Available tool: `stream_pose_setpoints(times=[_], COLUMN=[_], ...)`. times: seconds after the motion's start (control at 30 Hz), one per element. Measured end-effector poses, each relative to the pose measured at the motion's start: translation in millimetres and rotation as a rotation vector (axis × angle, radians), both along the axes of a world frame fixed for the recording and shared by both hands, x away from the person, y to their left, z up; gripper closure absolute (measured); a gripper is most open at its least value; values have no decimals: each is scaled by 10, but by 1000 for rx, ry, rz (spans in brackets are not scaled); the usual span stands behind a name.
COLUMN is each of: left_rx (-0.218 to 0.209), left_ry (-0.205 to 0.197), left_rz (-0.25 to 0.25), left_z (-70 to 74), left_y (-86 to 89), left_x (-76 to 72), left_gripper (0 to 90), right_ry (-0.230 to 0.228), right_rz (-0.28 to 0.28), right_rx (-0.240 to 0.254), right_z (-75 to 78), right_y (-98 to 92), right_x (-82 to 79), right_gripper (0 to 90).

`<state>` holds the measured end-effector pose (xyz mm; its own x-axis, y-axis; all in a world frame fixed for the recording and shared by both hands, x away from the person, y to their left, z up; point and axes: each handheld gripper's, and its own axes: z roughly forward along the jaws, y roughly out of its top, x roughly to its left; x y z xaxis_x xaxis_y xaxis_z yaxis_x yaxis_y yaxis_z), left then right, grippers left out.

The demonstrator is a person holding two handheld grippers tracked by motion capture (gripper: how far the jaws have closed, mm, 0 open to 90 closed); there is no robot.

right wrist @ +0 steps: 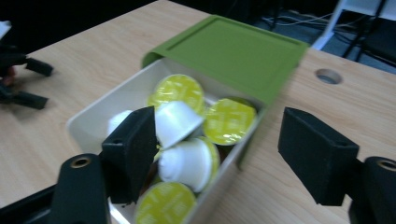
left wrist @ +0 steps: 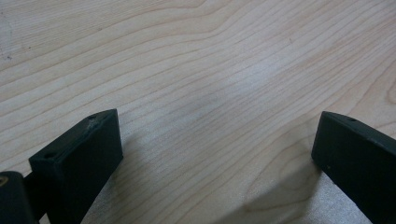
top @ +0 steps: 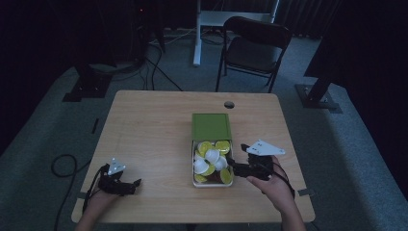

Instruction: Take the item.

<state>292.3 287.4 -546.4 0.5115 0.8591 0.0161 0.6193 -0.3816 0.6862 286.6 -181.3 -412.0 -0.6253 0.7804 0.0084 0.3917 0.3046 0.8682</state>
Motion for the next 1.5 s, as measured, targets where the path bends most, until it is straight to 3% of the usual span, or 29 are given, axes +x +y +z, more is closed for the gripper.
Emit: stream_pose_setpoints(times=[0.27, 0.5, 0.97, 1.07, 1.27, 1.5], left_rx=[0, 0, -1, 0, 0, 0], left_ry=[0, 0, -1, -1, 0, 0], left_rz=[0, 0, 1, 1, -1, -1], left_z=[0, 0, -1, 0, 0, 0], left_y=[0, 0, -1, -1, 0, 0], left_x=[0, 0, 0, 0, 1, 2], left_gripper=[18, 18, 18, 18, 18, 18], right_ry=[25, 55, 73, 104, 107, 121], right_rz=[28, 8, -127, -151, -206, -214], right_rx=[-15, 10, 24, 51, 24, 29], right_z=[-49, -113, -292, -321, -365, -413], right_y=[210, 338, 601, 628, 667, 729], right_x=[30, 64, 113, 127, 128, 126], right_gripper=[299, 305, 305, 317, 338, 338])
